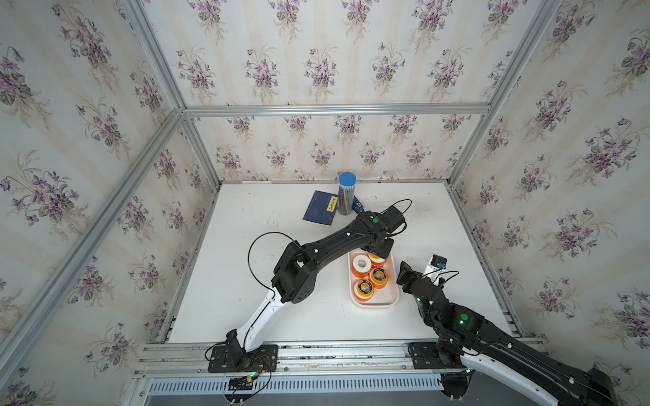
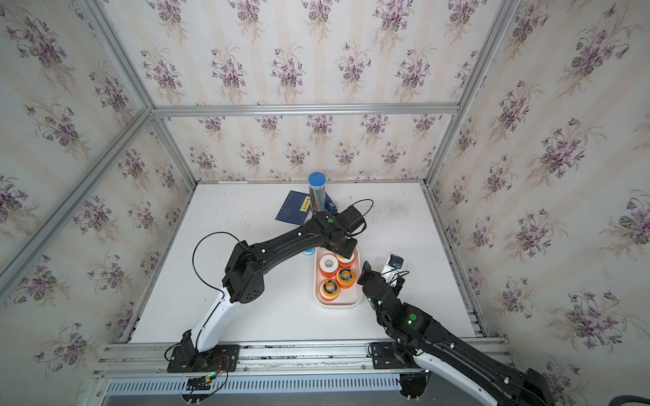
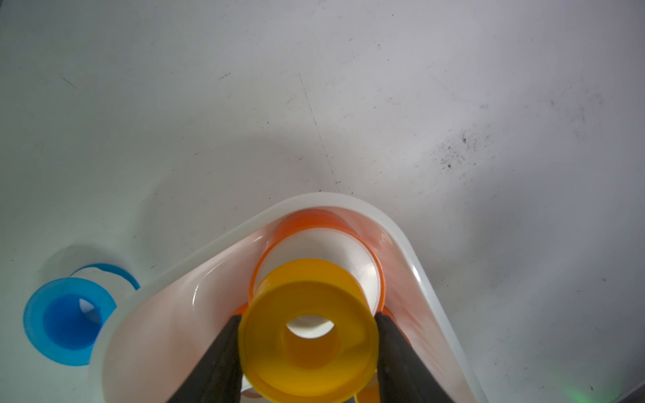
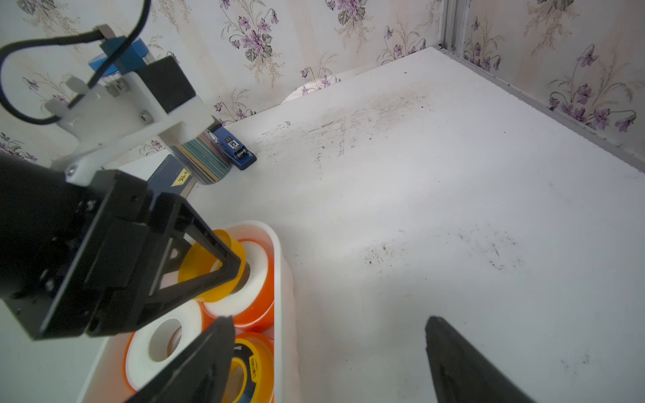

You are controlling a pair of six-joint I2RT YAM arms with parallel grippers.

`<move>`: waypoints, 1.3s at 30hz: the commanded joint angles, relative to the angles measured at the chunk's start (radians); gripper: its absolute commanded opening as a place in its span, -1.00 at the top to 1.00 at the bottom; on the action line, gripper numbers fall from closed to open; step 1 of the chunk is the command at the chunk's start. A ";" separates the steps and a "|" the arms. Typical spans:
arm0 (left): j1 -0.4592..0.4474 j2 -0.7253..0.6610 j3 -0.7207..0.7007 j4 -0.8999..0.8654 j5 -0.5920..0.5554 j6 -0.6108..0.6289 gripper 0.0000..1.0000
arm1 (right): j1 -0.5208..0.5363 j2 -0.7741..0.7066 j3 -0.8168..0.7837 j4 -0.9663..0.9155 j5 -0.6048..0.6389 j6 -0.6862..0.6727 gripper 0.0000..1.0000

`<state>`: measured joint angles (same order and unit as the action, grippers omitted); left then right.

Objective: Put the sealing tape into the storage box
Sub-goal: Place the sealing tape in the storage box.

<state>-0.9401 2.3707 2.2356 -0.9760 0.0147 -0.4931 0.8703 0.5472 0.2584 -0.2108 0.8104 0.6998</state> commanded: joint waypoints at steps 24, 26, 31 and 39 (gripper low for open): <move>0.014 0.028 0.025 0.033 0.078 0.030 -0.37 | 0.001 0.022 0.010 0.014 0.003 -0.003 -0.78; 0.014 0.020 0.025 0.033 0.087 0.031 -0.37 | 0.001 0.022 0.009 0.014 0.004 -0.002 -0.78; 0.014 -0.027 0.015 0.035 0.111 0.041 -0.37 | 0.001 0.022 0.010 0.015 0.004 -0.003 -0.78; 0.034 -0.173 -0.050 0.013 0.025 0.048 -0.38 | 0.001 0.022 0.010 0.011 0.006 -0.003 -0.81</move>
<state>-0.9154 2.2486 2.2192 -0.9520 0.0883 -0.4572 0.8703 0.5701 0.2615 -0.2077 0.8097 0.6994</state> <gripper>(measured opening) 0.689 0.903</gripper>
